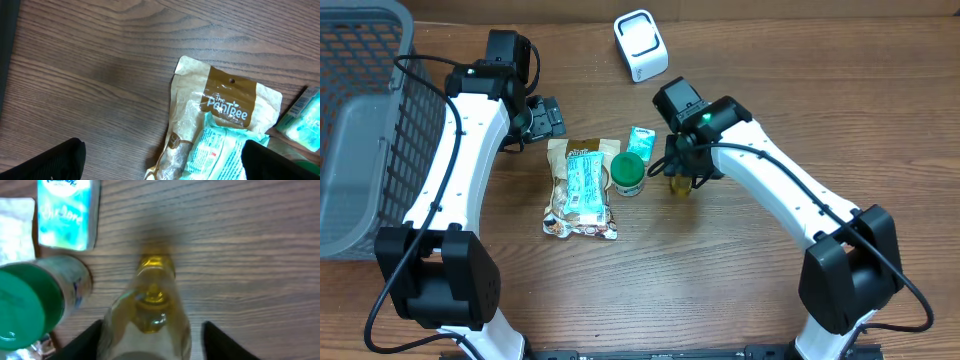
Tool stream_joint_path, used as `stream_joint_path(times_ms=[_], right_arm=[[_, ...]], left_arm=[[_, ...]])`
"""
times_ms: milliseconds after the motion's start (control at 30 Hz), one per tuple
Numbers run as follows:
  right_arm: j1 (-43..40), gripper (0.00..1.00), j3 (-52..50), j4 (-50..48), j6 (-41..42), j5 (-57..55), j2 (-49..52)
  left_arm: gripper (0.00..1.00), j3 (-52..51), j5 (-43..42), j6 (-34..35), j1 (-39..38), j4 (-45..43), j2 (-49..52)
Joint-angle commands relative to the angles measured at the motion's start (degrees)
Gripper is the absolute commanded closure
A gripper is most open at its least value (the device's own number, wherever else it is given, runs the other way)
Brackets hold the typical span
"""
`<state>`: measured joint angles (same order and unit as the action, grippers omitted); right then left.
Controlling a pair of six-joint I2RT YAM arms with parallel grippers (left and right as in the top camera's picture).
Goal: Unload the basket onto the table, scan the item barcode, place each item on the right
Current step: 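Lower the right gripper around the Vim bottle neck and close it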
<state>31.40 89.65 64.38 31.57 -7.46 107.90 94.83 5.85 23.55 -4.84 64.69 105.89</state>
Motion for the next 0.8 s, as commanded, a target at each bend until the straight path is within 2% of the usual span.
stream_joint_path(times_ms=[0, 67, 767], right_arm=[[-0.5, 0.07, 0.4, -0.2, -1.7, 0.0, -0.1], [-0.5, 0.0, 0.4, -0.2, -1.7, 0.0, -0.1], [-1.0, 0.0, 0.4, -2.8, -1.6, 2.5, -0.1]], left_arm=[[0.0, 0.8, 0.5, -0.9, -0.1, -0.2, -0.8], [0.0, 0.8, 0.5, -0.9, -0.1, -0.2, -0.8], [0.0, 0.8, 0.5, -0.9, -0.1, -0.2, -0.8]])
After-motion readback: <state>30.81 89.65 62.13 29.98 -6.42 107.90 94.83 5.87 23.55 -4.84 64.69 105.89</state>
